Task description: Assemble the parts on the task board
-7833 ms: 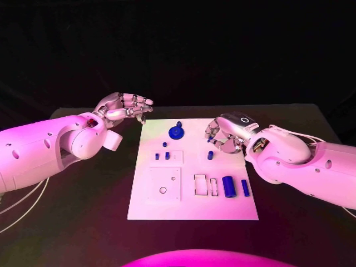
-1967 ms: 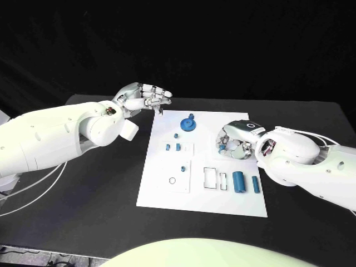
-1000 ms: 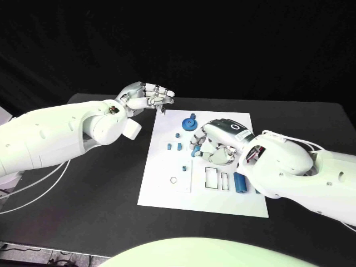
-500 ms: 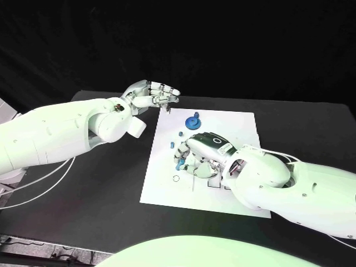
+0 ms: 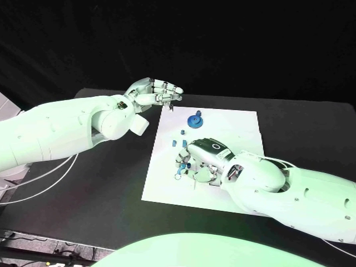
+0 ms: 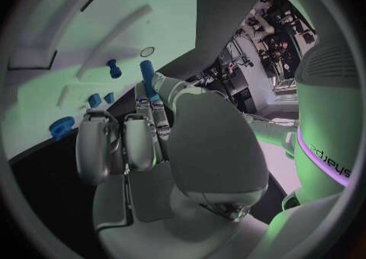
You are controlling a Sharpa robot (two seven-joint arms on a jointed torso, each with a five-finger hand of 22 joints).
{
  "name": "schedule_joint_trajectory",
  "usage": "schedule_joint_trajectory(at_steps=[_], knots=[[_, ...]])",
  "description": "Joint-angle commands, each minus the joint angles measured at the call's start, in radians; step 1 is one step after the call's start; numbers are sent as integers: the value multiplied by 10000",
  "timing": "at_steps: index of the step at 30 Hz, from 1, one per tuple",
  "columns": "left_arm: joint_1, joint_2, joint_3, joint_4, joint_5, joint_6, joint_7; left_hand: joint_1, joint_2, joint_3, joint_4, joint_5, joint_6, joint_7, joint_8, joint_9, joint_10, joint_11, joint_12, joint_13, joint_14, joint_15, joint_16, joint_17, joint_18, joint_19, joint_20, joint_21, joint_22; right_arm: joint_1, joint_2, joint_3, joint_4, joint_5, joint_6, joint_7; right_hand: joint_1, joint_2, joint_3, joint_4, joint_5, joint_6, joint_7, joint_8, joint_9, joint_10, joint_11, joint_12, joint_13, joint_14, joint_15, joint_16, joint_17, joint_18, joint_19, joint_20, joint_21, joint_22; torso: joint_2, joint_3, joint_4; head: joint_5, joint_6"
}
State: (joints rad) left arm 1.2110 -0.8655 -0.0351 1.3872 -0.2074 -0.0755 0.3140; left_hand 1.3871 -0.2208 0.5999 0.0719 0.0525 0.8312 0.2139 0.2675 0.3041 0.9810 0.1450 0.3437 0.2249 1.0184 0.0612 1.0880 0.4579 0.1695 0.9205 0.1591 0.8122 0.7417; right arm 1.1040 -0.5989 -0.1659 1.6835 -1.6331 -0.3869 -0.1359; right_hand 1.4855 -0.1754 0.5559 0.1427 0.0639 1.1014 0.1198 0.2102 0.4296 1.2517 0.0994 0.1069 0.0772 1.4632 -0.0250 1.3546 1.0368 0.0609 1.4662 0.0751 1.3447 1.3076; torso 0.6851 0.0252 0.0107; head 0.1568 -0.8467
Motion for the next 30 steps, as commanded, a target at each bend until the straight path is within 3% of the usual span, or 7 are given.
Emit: schedule_joint_trajectory(at_steps=[1,13,30], knots=[[5,19,10,23,66,164,48,-18,86,-51,-16,15,-79,10,-4,-9,-65,-26,66,-9,5,46,-51,-8,148,33,-1,-28,-9,-54,73,-10,-51,-264,-3,31,-53,47,578,-532,25,8,44,62,14,556,-500,27,380,153,-51,32,3,-62,102,-35,-21,884,15,1,-12,51,-28],[5,9,10,30,66,174,37,-18,86,-51,-16,15,-79,10,-4,-9,-65,-26,66,-9,5,46,-51,-8,148,33,-1,-28,-9,-204,249,-48,-206,-297,153,19,-53,47,578,-532,25,8,44,62,14,556,-500,27,380,153,-51,32,3,-62,102,-35,-21,884,-6,-17,0,88,-117],[5,-6,10,33,66,177,26,-18,86,-51,-16,15,-79,10,-4,-9,-65,-26,66,-9,5,46,-51,-8,148,33,-1,-28,-9,-316,424,-66,-347,-386,403,-214,-92,36,610,-570,45,1,48,75,34,562,-498,15,395,150,-48,27,-16,-52,85,-32,-61,858,0,-14,-8,142,-129]])
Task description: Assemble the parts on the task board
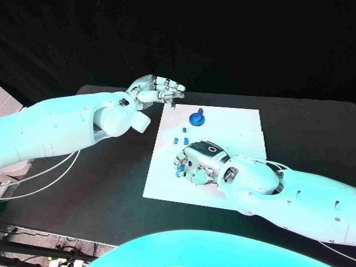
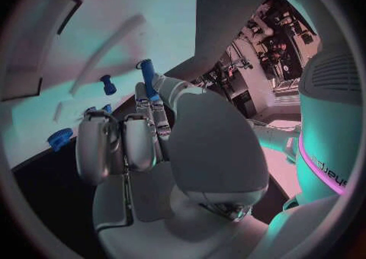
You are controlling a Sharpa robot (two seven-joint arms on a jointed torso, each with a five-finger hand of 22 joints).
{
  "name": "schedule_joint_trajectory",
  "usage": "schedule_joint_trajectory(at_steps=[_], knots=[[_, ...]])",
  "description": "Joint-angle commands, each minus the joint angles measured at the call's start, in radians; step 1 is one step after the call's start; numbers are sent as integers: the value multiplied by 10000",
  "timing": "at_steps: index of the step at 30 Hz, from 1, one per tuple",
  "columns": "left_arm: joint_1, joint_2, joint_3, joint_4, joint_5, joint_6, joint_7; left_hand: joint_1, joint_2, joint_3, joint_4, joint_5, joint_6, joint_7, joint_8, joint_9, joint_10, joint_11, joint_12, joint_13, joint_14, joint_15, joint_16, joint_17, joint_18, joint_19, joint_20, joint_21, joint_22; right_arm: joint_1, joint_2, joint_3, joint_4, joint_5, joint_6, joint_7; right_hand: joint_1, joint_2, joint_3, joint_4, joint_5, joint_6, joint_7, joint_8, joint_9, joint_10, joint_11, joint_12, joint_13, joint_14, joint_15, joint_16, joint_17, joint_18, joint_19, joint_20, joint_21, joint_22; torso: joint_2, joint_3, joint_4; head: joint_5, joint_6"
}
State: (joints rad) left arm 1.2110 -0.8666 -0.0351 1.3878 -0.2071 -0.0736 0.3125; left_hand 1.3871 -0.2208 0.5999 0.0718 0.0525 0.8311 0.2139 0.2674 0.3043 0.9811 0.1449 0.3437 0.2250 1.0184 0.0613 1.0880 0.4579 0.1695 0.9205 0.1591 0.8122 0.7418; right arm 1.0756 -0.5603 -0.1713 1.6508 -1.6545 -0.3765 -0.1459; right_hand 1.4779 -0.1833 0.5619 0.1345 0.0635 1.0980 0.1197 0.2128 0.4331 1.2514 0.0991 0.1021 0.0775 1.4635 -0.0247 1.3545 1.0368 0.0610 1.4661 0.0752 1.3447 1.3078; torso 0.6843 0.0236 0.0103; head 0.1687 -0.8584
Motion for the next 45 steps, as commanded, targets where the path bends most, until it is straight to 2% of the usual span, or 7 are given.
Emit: schedule_joint_trajectory(at_steps=[1,10,19,31,38,45], knots=[[5,4,10,28,63,159,40,-18,86,-51,-15,15,-79,10,-4,-11,-66,-26,65,-10,5,46,-51,-8,148,34,-1,-28,-10,-36,46,-13,-25,-175,318,-119,-16,115,549,-488,50,35,48,49,-1,565,-495,63,392,147,-51,28,-16,-53,85,-32,-60,856,7,3,-3,22,-12],[6,-3,10,30,63,166,28,-18,86,-51,-15,15,-79,10,-4,-11,-66,-26,65,-10,5,46,-51,-8,148,34,-1,-28,-10,-62,77,-26,-69,-565,588,-381,-39,113,578,-517,63,22,49,53,12,559,-493,48,400,144,-48,25,-27,-43,66,-31,-103,826,7,5,-1,29,-42],[6,-7,10,22,63,173,21,-18,86,-51,-15,15,-79,10,-4,-11,-66,-26,65,-10,5,46,-51,-8,148,34,-1,-28,-10,-67,43,-29,-21,-899,512,-529,-51,109,594,-535,77,19,48,58,19,561,-493,43,406,144,-48,25,-27,-46,71,-30,-91,838,1,7,-1,42,-68],[6,-8,10,19,63,196,6,1,95,-84,1,15,-83,10,7,-26,-81,-26,92,-17,10,45,-59,-4,149,65,-2,-67,-44,-72,-34,-27,96,-1035,157,-613,-75,100,622,-568,101,21,46,69,34,573,-495,39,418,146,-49,31,-15,-54,85,-29,-56,867,3,-1,-6,39,-46],[6,-14,10,19,63,197,0,1,95,-84,1,15,-83,10,7,-26,-81,-26,92,-17,10,45,-59,-4,149,65,-2,-67,-44,-72,-58,-26,146,-1072,170,-650,-83,99,636,-581,108,22,44,74,40,579,-496,37,423,145,-50,31,-19,-55,87,-29,-51,872,-1,-5,8,36,-57],[6,-19,10,15,63,197,-2,1,95,-84,1,15,-83,10,7,-26,-81,-26,92,-17,10,45,-59,-4,149,65,-2,-67,-44,-72,-90,-26,185,-1120,207,-687,-94,95,647,-593,113,22,44,78,46,583,-496,34,428,146,-50,33,-16,-59,94,-29,-34,887,-6,-1,-5,46,-66]])
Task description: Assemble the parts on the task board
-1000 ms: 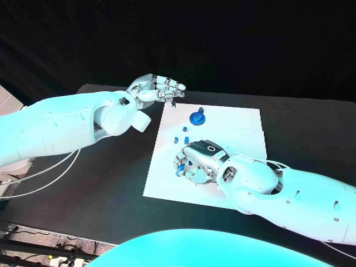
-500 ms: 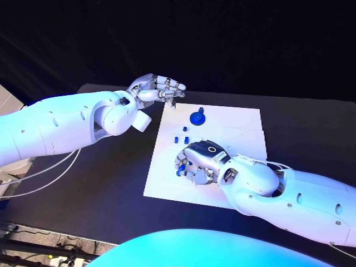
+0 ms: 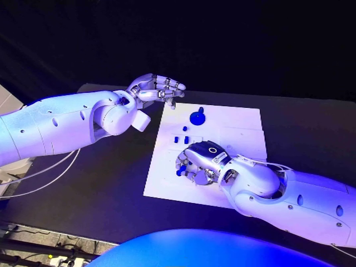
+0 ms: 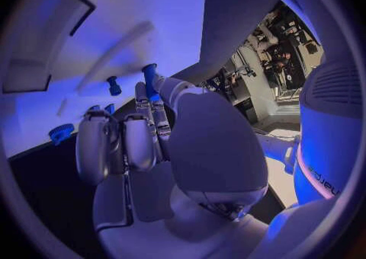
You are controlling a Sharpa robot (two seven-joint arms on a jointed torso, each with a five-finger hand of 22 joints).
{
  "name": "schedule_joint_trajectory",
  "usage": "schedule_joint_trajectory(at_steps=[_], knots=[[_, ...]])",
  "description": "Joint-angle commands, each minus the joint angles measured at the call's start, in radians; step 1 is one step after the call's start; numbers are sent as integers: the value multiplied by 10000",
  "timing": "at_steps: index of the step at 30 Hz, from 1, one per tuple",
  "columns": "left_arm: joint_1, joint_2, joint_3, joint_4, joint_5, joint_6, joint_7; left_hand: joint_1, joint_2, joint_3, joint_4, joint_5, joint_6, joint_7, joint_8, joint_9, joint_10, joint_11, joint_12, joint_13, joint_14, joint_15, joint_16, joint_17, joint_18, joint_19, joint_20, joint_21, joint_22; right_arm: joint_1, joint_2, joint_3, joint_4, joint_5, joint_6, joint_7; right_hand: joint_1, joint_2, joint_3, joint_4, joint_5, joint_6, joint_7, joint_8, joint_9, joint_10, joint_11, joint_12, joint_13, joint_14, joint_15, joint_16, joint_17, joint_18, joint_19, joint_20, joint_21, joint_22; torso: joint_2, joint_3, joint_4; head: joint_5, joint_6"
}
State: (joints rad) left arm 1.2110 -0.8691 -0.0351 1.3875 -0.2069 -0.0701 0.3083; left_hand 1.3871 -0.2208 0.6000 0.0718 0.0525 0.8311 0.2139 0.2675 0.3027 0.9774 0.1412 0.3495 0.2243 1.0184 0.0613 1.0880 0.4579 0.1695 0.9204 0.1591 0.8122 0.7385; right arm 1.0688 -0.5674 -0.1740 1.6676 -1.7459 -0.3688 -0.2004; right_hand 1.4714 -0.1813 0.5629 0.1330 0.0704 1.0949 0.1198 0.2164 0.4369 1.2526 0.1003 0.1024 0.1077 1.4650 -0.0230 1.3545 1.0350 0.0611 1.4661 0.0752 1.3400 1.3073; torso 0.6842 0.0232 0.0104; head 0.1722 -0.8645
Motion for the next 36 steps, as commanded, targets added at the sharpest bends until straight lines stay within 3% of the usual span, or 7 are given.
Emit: schedule_joint_trajectory(at_steps=[1,12,14,16,22,36], knots=[[6,7,10,18,60,163,40,1,95,-84,1,15,-83,9,7,-10,-45,11,34,-9,10,45,-59,-4,149,66,-2,-67,-11,-4,-19,1,23,-211,141,-147,-29,75,638,-579,44,53,43,43,8,571,-509,32,126,130,-66,33,3,-60,94,-29,13,892,-2,4,-8,15,-2],[6,4,10,21,60,163,37,1,95,-84,1,15,-83,9,7,-10,-45,11,34,-9,10,45,-59,-4,149,66,-2,-67,-11,-4,40,2,21,-258,363,-197,-143,20,654,-621,33,26,56,51,36,545,-497,-8,144,114,-59,7,-65,-39,54,-25,-75,833,7,8,-2,11,-3],[6,5,10,22,60,162,36,1,95,-84,1,15,-83,9,7,-10,-45,11,34,-9,10,45,-59,-4,149,66,-2,-67,-11,-4,69,1,1,-163,408,-117,-344,-90,590,-624,180,-90,88,7,41,417,-468,-104,144,108,-22,4,-75,-31,29,-5,-126,806,5,6,-4,16,0],[6,6,10,24,60,161,35,1,95,-84,1,15,-83,9,7,-10,-45,11,34,-9,10,45,-59,-4,149,66,-2,-67,-11,-3,97,1,-24,15,429,14,-669,-267,448,-568,667,-313,142,-113,18,219,-379,-253,126,103,39,8,-87,-21,-3,45,-193,771,2,7,-6,19,-1],[6,8,10,20,60,165,24,1,95,-84,1,15,-83,9,7,-10,-45,11,34,-9,10,45,-59,-4,149,66,-2,-67,-11,-2,144,1,-72,576,428,401,-1283,-692,66,-331,553,-784,206,-432,-85,-241,-240,-402,14,92,160,31,-110,10,-57,164,-343,689,2,7,-7,18,3],[7,14,9,4,60,196,-16,4,96,-108,19,14,-92,11,11,-22,-61,14,47,-16,7,47,-68,-3,148,82,-1,-95,-33,-1,119,0,-169,780,154,498,-1290,-762,-107,-277,522,-1107,319,-707,-183,-1128,-68,-399,-235,7,294,-58,-375,117,-237,286,-848,355,-9,10,-11,-3,63]])
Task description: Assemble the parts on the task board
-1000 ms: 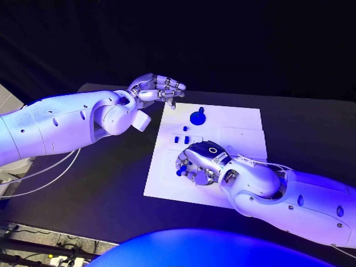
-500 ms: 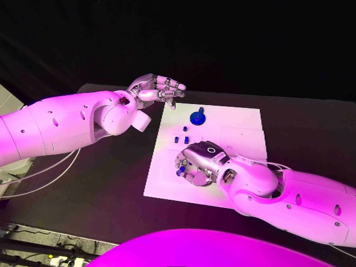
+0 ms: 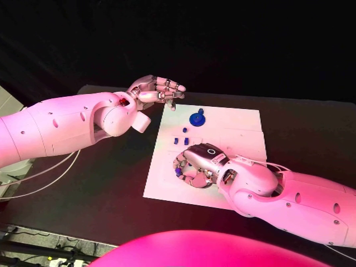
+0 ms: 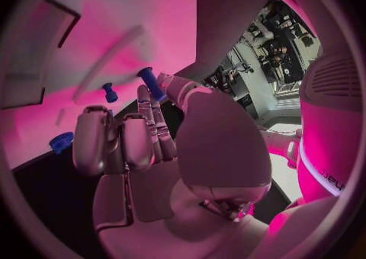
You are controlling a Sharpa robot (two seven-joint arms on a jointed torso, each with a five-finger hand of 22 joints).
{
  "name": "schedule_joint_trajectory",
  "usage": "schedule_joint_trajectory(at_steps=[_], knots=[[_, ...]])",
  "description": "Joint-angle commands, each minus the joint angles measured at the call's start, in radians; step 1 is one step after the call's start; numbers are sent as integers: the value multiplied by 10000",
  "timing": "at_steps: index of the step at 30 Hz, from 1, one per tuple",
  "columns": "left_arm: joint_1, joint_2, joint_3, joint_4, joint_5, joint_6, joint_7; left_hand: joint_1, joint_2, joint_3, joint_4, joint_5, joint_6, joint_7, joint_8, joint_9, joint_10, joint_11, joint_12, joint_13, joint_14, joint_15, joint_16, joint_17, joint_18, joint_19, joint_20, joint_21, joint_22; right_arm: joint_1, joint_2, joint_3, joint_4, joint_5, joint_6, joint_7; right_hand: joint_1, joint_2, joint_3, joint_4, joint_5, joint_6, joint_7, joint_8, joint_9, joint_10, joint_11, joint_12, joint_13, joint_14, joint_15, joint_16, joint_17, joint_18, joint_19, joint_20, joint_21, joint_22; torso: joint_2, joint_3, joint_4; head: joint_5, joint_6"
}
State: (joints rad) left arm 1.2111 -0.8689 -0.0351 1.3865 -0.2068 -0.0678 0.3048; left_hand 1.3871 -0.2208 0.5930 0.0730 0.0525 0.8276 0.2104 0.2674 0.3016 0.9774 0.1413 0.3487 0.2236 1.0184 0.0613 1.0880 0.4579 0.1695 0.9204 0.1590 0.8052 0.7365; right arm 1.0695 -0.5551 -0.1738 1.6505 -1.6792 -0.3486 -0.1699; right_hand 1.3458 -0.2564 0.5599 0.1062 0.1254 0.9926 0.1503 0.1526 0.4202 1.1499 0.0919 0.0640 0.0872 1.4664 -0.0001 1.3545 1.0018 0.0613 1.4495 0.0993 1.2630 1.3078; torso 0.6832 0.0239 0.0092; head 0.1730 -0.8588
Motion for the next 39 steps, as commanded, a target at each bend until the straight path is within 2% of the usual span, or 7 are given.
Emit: schedule_joint_trajectory(at_steps=[1,8,18,30,34,36,39], knots=[[6,13,9,12,59,175,17,4,96,-39,7,14,-57,46,11,-11,-61,13,55,-9,7,47,-68,-3,148,82,-1,-25,-13,-7,-12,-2,2,113,-90,193,-24,-10,-100,-13,-25,-98,22,-85,-22,-184,26,-12,-59,-20,77,-78,-87,129,-95,54,-142,306,1,4,1,-11,6],[6,9,9,13,59,191,0,1,93,-45,12,12,-61,48,10,-14,-68,15,56,-11,5,48,-71,-4,147,83,0,-31,-17,-4,-187,-1,99,118,-456,221,141,43,-511,-78,-3,-193,100,-225,-93,-1270,169,-2,-243,-145,190,-274,-495,257,-323,159,-797,-140,17,7,12,-53,40],[5,-37,8,13,59,207,-27,-8,85,-58,20,8,-68,51,8,-18,-76,18,57,-13,2,51,-74,-4,146,85,2,-40,-23,437,-1458,113,975,639,-693,385,1395,718,-3808,720,228,-537,-32,-713,-477,-2221,293,473,-206,-212,292,-421,-867,348,-377,262,-1417,-526,-9,-1,-17,-235,133],[-11,-101,5,19,91,164,10,-29,76,-81,40,7,-75,53,8,-23,-85,22,61,-16,-2,57,-79,-4,144,86,5,-55,-34,1882,-4103,185,1712,5229,-753,509,1039,717,-3991,1786,372,175,-122,-359,-477,1145,-355,2581,592,65,-199,17,113,172,-10,-131,-571,121,-142,-18,-123,-899,469],[-32,-105,3,29,124,154,15,-29,76,-81,40,7,-75,53,8,-23,-85,22,61,-16,-2,57,-79,-4,144,86,5,-55,-34,2045,-4740,131,1782,5907,-305,90,490,760,-4436,1801,387,168,-334,164,-245,1730,-612,6084,3843,160,-416,235,474,52,196,-386,-4,564,-187,-5,-156,-1209,494],[-54,-104,3,46,136,158,19,-44,72,-94,54,8,-77,53,9,-25,-89,23,64,-17,-6,60,-82,-4,143,86,8,-66,-42,2047,-5039,98,1926,5869,-64,-115,116,646,-4784,1795,1243,17,-364,645,25,1711,-662,9925,8112,247,-493,475,973,-8,274,-433,276,802,-193,6,-145,-1373,482],[-90,-113,3,81,148,161,25,-44,72,-94,54,8,-77,53,9,-25,-89,23,64,-17,-6,60,-82,-4,143,86,8,-66,-42,1992,-5394,55,2137,5580,191,-532,-40,1139,-4935,1881,1212,-163,-430,1182,321,2773,-614,13272,12300,507,-459,1142,2572,-176,540,-404,1112,1403,-213,7,-147,-1516,489]])
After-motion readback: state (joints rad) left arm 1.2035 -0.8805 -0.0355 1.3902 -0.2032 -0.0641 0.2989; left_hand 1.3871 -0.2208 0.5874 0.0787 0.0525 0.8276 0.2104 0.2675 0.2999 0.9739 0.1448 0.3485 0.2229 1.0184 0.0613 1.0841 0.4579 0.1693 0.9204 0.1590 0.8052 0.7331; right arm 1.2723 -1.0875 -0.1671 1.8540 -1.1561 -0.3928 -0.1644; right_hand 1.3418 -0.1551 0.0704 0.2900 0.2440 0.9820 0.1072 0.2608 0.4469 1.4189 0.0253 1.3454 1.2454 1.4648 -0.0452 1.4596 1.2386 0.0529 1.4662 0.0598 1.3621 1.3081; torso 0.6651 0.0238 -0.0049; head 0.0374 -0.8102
